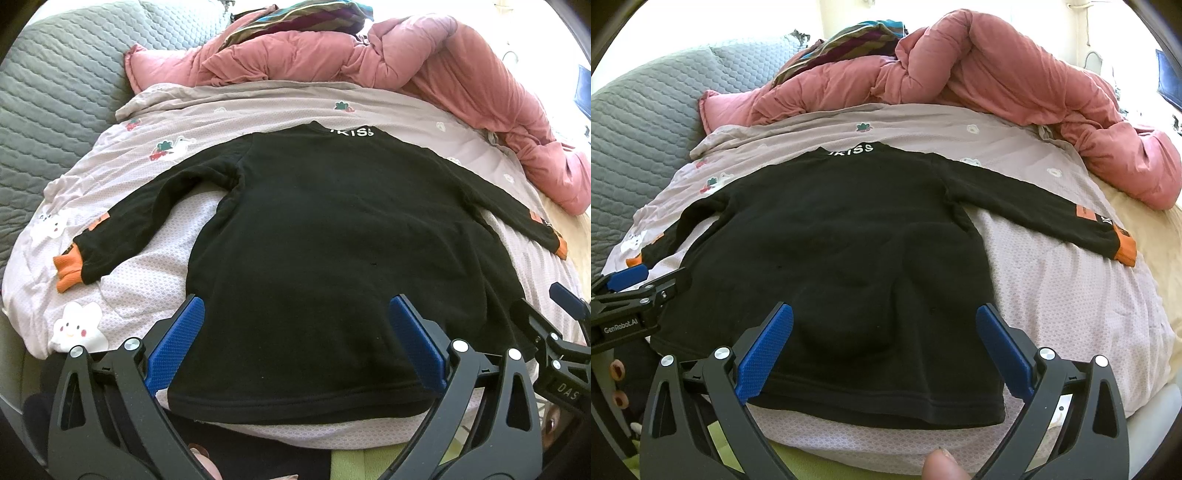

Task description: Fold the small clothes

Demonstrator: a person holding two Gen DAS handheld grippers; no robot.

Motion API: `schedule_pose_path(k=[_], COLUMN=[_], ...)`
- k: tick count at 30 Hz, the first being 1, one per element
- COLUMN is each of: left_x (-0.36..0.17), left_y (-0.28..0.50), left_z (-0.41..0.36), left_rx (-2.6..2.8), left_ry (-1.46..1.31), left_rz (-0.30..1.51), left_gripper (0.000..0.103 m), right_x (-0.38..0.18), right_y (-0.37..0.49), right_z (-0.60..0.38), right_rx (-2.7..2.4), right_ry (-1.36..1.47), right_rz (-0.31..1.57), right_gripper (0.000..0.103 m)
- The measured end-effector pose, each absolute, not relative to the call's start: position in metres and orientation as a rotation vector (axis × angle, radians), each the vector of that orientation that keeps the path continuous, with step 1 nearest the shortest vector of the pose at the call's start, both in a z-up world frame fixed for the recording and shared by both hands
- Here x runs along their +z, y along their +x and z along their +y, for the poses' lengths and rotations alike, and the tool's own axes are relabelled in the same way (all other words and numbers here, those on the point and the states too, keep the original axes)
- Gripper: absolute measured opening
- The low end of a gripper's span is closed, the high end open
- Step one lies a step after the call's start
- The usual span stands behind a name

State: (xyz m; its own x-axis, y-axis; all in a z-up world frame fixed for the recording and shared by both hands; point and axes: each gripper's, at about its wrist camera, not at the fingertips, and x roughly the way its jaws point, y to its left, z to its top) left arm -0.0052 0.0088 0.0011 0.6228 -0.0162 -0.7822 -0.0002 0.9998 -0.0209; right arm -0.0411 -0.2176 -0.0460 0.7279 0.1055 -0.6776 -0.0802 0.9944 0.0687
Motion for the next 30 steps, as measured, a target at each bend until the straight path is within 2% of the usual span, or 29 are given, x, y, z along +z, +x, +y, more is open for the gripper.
schedule_pose_path(k=[15,30], left_x=[0.0,-0.001], left_y=[0.003,0.045], left_z=[0.004,-0.023], left_rx=[-0.037,-0.042], left_ry=[-0.004,0.023], left_rz=[0.914,0.936], left_gripper=[0.094,0.094], right_x=[-0.043,-0.04], right_y=[-0.033,0.005], right_z=[-0.223,-0.253], right_rx=[0.094,0.048], right_ry=[0.042,0.067], right_rz=[0.748,0.735], right_gripper=[0.099,0.099])
